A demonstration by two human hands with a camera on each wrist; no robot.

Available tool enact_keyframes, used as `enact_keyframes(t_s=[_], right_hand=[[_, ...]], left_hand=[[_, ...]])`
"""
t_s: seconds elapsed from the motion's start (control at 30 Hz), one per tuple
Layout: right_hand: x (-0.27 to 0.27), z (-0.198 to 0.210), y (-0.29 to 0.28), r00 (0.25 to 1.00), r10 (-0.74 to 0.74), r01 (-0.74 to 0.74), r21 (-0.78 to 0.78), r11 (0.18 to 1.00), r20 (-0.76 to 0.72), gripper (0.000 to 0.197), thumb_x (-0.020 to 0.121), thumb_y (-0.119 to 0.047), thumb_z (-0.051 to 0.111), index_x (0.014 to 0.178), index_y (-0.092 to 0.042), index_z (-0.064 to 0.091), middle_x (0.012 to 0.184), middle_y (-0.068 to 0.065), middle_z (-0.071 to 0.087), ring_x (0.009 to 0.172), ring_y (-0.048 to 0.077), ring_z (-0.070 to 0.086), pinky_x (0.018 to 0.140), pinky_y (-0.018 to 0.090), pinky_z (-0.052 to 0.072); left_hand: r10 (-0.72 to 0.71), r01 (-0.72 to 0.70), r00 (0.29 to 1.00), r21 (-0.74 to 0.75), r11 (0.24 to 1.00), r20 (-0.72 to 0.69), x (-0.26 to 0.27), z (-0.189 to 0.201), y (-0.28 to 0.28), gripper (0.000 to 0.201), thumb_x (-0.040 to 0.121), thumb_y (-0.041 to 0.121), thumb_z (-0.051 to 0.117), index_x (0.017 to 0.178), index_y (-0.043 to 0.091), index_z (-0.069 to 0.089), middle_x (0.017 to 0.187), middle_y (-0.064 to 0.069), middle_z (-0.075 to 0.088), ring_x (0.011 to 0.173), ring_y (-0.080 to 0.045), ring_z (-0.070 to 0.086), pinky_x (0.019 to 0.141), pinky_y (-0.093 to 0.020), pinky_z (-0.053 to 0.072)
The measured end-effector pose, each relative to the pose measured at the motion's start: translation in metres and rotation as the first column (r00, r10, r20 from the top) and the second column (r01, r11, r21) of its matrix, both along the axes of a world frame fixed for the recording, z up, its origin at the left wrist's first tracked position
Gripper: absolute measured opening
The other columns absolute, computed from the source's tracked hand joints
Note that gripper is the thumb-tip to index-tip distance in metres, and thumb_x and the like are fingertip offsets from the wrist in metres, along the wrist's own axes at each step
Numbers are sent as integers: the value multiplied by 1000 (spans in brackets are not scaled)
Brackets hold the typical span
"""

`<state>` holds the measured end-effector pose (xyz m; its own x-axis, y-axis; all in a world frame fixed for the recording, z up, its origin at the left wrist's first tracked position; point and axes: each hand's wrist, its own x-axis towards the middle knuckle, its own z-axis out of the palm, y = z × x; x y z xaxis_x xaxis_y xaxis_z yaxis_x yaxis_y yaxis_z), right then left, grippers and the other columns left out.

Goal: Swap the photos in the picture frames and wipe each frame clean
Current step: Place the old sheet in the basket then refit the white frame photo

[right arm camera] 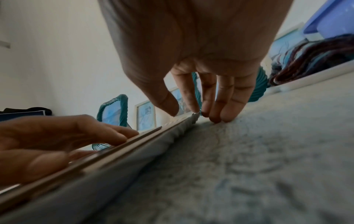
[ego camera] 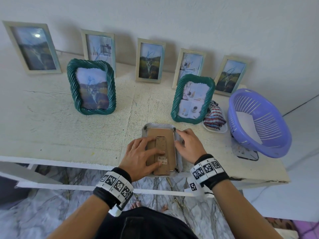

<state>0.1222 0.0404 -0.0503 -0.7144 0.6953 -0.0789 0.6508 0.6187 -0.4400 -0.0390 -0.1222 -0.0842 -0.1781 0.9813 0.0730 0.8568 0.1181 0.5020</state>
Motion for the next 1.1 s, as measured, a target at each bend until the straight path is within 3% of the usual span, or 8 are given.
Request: enact_keyframes(t_s=[0.33, 0.53, 0.67, 0.73, 0.8, 0.93, 1.03, 1.1], right_hand=[[-6, -4, 7, 979, -140, 91, -303, 949, -146, 43, 94, -5, 49, 137, -13, 51, 107, 7, 46, 80, 6, 50, 79, 12, 34], [-6, -10, 4, 974, -167, 114, -303, 946, -155, 44, 94, -6, 50, 136, -18, 52, 105, 8, 45, 78, 5, 48, 80, 13, 34], [-3, -7, -2, 982, -71, 31, -220, 975, -177, 44, 93, -25, 55, 137, -25, 49, 111, -3, 49, 98, 10, 52, 92, 26, 39], [0, -10, -7, 994, 29, -45, -165, 985, -103, 50, 91, -49, 51, 138, -35, 46, 129, -4, 50, 118, 12, 48, 102, 30, 39], [1, -11, -12, 999, 50, -48, -66, 997, 21, 56, 83, -65, 44, 135, -43, 46, 130, 1, 46, 118, 21, 43, 99, 37, 41], [0, -2, -18, 995, 28, -28, -3, 1000, 99, 68, 75, -72, 32, 135, -42, 47, 124, 4, 42, 111, 26, 39, 93, 37, 40], [-1, -3, -17, 992, 28, -28, -6, 1000, 121, 62, 79, -68, 38, 135, -42, 46, 127, 4, 41, 113, 26, 38, 94, 37, 40], [-1, -4, -17, 993, 20, -18, -17, 1000, 120, 61, 80, -67, 40, 135, -41, 46, 129, 4, 40, 113, 25, 38, 95, 38, 40]], left_hand=[[-17, 17, 1000, -1, 1000, -21, -1, 1, 1, 40, 81, 67, 49, 117, 51, 58, 144, 8, 38, 133, -21, 32, 112, -47, 22], [-14, 14, 1000, 4, 1000, -8, -1, 1, 1, 40, 82, 68, 49, 117, 51, 57, 143, 8, 38, 132, -20, 32, 112, -47, 23], [-17, 17, 1000, 6, 1000, -15, -1, 2, 2, 40, 81, 67, 48, 117, 52, 57, 143, 7, 39, 131, -21, 32, 110, -46, 24], [-26, 26, 999, -8, 1000, -29, -1, 3, 1, 40, 83, 68, 45, 118, 52, 54, 144, 6, 37, 133, -21, 30, 111, -45, 22], [-36, 35, 999, -15, 999, -33, -1, 4, 1, 39, 84, 67, 44, 119, 52, 52, 145, 6, 35, 133, -21, 28, 112, -46, 22], [-51, 53, 996, -37, 998, 69, -7, 10, 4, 46, 85, 68, 37, 124, 49, 54, 144, 6, 39, 133, -18, 30, 111, -44, 26], [49, -47, 977, -12, 999, 207, -21, 17, 13, 58, 84, 62, 38, 128, 30, 58, 138, -2, 46, 125, -19, 43, 104, -45, 41], [130, -129, 981, -13, 992, 147, -31, 18, 20, 60, 85, 58, 40, 129, 21, 57, 137, -5, 46, 122, -22, 44, 101, -45, 44]])
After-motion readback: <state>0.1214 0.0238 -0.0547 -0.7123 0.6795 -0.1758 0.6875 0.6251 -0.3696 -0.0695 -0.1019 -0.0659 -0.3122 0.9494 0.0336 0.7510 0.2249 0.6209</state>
